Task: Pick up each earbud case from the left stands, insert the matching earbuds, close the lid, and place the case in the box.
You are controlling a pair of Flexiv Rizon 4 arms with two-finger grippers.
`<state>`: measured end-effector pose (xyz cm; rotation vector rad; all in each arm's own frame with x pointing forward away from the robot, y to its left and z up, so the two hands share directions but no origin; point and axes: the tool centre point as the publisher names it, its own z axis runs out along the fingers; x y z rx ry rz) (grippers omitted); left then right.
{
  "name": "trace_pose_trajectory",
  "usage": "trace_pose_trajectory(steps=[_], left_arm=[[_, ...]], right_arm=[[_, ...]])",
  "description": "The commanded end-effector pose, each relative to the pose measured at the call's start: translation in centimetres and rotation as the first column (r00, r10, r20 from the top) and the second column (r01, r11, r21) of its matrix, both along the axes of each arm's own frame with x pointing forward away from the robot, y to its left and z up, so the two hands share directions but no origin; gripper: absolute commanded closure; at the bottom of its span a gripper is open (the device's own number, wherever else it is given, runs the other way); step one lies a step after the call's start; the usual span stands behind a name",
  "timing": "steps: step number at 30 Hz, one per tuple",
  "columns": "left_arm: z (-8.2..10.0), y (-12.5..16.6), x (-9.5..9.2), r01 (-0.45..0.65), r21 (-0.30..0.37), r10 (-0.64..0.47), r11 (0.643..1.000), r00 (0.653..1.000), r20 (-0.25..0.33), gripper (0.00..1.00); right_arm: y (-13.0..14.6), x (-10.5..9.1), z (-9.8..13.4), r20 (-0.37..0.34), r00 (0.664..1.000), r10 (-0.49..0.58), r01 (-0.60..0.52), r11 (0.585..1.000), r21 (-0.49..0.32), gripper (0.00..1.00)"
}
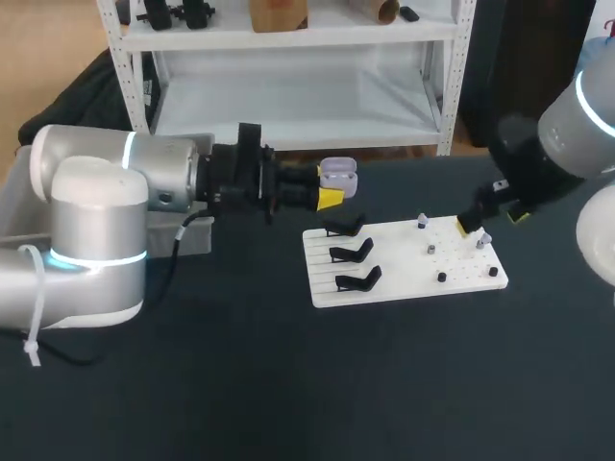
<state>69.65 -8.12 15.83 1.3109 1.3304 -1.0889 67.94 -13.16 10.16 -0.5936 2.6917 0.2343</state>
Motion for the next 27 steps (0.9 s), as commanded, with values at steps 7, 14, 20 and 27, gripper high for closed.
trace_pose_trajectory(steps=[7,14,20,27], left_arm=[[0.4,0.9,-0.5,-0.033,0.000,0.033,0.999,0.999,-0.009,1.00],[0.3,1.5,-0.4,-0.059,0.003,0.059,0.998,0.998,-0.020,1.00],[0.3,1.5,-0.4,-0.059,0.003,0.059,0.998,0.998,-0.020,1.00],[0.3,1.5,-0.4,-0.059,0.003,0.059,0.998,0.998,-0.020,1.00]], right_arm=[[-1.4,-0.5,-1.4,0.039,0.994,-0.103,0.109,0.969,-0.224,0.00],[-2.1,-0.1,-2.4,0.030,0.996,-0.083,0.088,0.953,-0.290,0.00],[-2.5,0.1,-2.5,0.044,0.998,-0.048,0.061,0.925,-0.375,0.00],[-2.5,0.1,-2.5,0.044,0.998,-0.048,0.061,0.925,-0.375,0.00]])
